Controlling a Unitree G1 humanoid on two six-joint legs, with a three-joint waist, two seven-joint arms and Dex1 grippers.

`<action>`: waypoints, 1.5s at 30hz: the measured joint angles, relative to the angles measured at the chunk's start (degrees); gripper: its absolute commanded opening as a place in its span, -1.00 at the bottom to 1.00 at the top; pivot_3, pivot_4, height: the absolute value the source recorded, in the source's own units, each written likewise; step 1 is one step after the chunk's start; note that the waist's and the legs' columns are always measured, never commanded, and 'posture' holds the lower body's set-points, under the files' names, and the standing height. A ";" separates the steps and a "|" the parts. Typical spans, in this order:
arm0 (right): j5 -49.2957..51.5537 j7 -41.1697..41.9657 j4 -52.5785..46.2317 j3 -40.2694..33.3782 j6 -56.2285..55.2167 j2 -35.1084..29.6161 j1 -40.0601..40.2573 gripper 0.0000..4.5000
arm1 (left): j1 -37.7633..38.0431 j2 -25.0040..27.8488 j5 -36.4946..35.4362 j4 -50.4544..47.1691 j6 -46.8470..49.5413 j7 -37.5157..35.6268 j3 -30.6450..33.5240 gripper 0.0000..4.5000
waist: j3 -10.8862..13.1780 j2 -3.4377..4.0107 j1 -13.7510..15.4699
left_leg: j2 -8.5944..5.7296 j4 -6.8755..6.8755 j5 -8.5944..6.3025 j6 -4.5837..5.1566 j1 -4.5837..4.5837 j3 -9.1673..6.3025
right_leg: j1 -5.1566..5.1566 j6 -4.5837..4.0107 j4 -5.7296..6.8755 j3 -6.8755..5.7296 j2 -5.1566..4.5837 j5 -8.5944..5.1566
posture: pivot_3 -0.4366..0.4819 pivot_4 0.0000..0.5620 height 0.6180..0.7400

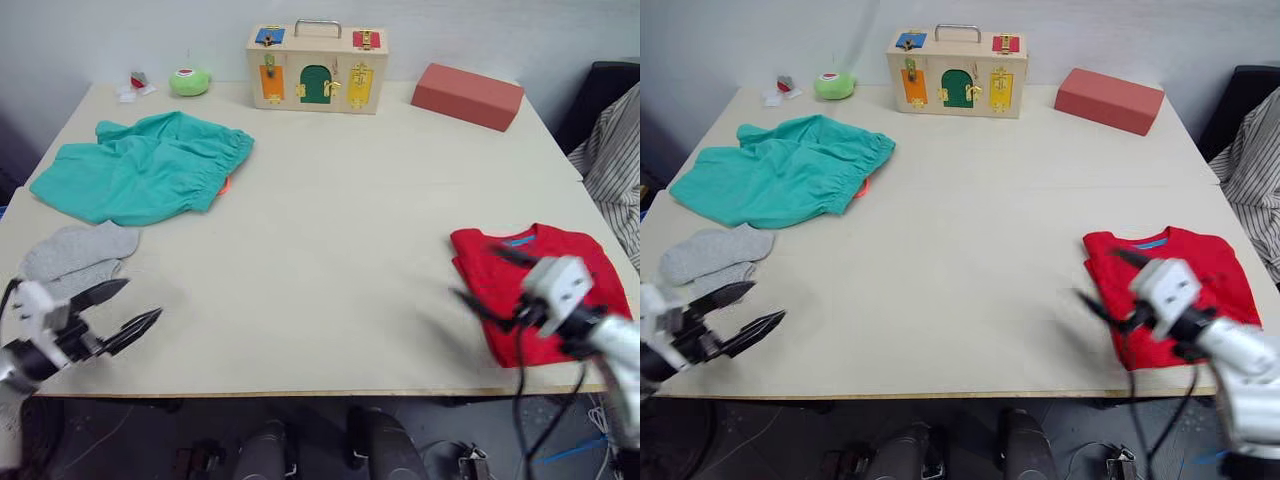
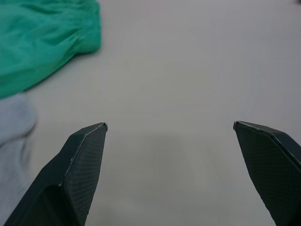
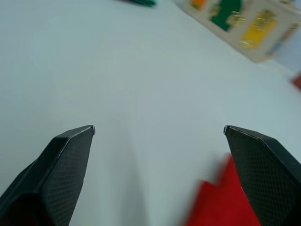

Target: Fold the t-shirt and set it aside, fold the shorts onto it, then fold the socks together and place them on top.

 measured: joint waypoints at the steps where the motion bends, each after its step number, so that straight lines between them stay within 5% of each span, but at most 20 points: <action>1: -0.83 0.36 0.15 1.58 -2.30 0.81 0.44 0.99 | 1.39 -0.52 0.06 0.14 -0.25 0.73 1.10 1.00 | 0.00 0.00 0.06 | -0.04 0.03 -0.02 0.05 0.00 0.00 | 0.01 0.02 0.00 0.00 -0.04 0.01 | -0.05 -0.47 1.00; 7: -2.24 2.37 4.46 5.63 -12.66 3.01 0.29 0.99 | 6.92 -2.19 -1.95 1.57 5.91 9.69 9.76 1.00 | -0.33 -0.60 0.05 | -0.02 0.07 -0.11 0.15 0.15 -0.06 | 0.13 0.01 -0.01 0.04 -0.08 0.01 | -0.05 -0.47 1.00; 16: 0.36 2.50 5.86 8.26 -12.97 3.77 -5.40 0.99 | 3.85 1.45 -3.26 -3.86 12.33 15.11 10.24 1.00 | -0.36 -0.64 0.17 | 0.03 0.04 -0.07 -0.03 0.18 -0.14 | 0.11 -0.16 0.13 -0.02 -0.09 -0.08 | -0.05 -0.47 1.00; 23: 2.73 -0.22 3.43 12.05 -6.41 7.60 -14.19 0.99 | -31.53 12.29 11.48 9.39 11.57 16.96 -14.65 1.00 | -0.37 -0.70 1.40 | -0.01 0.02 0.15 -0.16 0.18 -0.05 | 0.06 -0.27 0.35 -0.11 -0.07 0.05 | -0.05 -0.47 1.00; 28: 2.45 -3.09 2.98 12.22 -4.27 8.93 -15.65 0.99 | -53.54 9.76 22.73 33.75 6.58 15.38 -29.09 1.00 | -0.41 -0.81 1.04 | 0.04 0.06 0.38 0.23 -0.24 0.60 | -0.61 -0.27 0.66 -0.80 0.39 0.04 | -0.05 -0.47 1.00; 34: 0.33 -7.05 1.68 13.46 -3.76 10.55 -15.43 0.99 | -71.31 4.44 32.68 60.74 -0.89 18.82 -37.01 1.00 | -0.32 -1.03 0.59 | -0.03 0.16 0.41 0.43 -0.27 0.95 | -0.70 -0.05 0.65 -0.78 0.33 0.14 | -0.05 -0.47 1.00; 37: -0.64 -9.03 0.31 13.38 -3.15 10.64 -14.39 1.00 | -74.83 2.56 35.38 67.56 -2.02 20.85 -37.93 0.73 | -0.33 -1.10 0.30 | -0.04 0.19 0.43 0.46 -0.27 0.95 | -0.69 -0.03 0.69 -0.77 0.29 0.15 | -0.05 -0.47 1.00; 45: -1.89 -12.94 -3.65 12.59 -2.52 10.52 -8.97 1.00 | -76.96 1.13 38.68 73.16 -5.01 24.47 -38.00 -0.46 | -0.33 -1.13 0.00 | -0.02 0.24 0.43 0.45 -0.22 0.95 | -0.71 -0.03 0.83 -0.74 0.26 0.15 | -0.05 -0.47 1.00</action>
